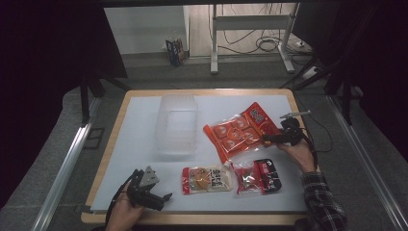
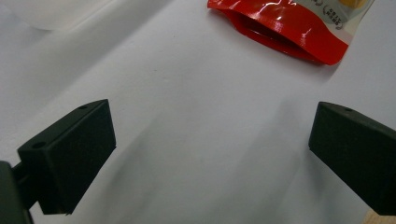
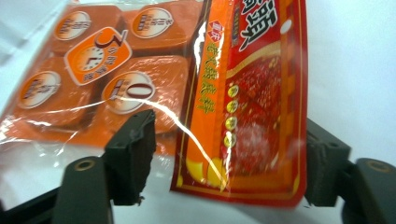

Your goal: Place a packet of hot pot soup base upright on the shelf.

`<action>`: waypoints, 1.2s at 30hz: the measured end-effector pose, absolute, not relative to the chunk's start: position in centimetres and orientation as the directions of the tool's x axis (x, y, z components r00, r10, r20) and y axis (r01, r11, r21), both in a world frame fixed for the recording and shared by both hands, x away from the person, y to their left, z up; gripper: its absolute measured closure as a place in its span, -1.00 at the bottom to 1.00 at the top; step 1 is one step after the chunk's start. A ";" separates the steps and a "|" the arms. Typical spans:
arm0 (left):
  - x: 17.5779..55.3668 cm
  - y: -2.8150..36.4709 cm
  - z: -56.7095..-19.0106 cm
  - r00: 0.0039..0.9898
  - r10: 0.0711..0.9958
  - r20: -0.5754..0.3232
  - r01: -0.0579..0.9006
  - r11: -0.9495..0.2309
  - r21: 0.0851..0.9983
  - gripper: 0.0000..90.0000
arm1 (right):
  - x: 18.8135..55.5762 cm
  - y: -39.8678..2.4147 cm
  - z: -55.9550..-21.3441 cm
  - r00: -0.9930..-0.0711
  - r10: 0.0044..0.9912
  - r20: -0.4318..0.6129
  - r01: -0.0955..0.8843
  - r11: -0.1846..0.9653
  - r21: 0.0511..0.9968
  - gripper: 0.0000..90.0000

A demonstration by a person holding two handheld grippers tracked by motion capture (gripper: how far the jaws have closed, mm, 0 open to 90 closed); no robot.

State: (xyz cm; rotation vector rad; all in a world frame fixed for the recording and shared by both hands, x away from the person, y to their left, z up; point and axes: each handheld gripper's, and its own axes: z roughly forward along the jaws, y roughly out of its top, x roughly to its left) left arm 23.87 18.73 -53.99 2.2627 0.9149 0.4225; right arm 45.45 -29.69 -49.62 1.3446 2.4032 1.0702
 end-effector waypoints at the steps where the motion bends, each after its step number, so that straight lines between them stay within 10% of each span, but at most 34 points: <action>1: 23.9 18.7 -54.0 0.704 0.708 0.051 0.498 -0.543 0.676 -0.99 | 45.4 -29.7 -49.6 -0.572 0.801 0.175 0.667 0.329 0.669 -0.30; 24: 23.9 18.6 -54.1 0.709 0.702 0.067 0.493 -0.562 0.665 -0.99 | 50.1 -26.8 -50.5 -0.537 0.833 0.130 0.709 0.362 0.605 0.94; 36: 23.9 18.8 -53.9 0.690 0.721 0.062 0.500 -0.537 0.679 -0.99 | 49.2 -26.1 -49.0 -0.542 0.838 0.064 0.692 0.402 0.600 0.96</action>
